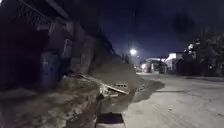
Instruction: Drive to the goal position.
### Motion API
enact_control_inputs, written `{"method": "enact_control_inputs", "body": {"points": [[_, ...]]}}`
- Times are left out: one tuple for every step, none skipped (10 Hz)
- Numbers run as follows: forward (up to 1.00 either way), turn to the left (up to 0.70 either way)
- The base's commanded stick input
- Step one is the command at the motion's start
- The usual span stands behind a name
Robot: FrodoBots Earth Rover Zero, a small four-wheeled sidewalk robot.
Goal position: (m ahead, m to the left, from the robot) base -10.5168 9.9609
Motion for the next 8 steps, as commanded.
{"method": "enact_control_inputs", "body": {"points": [[0.0,0.0],[0.0,0.0],[0.0,0.0],[0.0,0.0],[0.0,-0.7],[0.0,-0.7],[0.0,-0.7],[0.0,-0.7]]}}
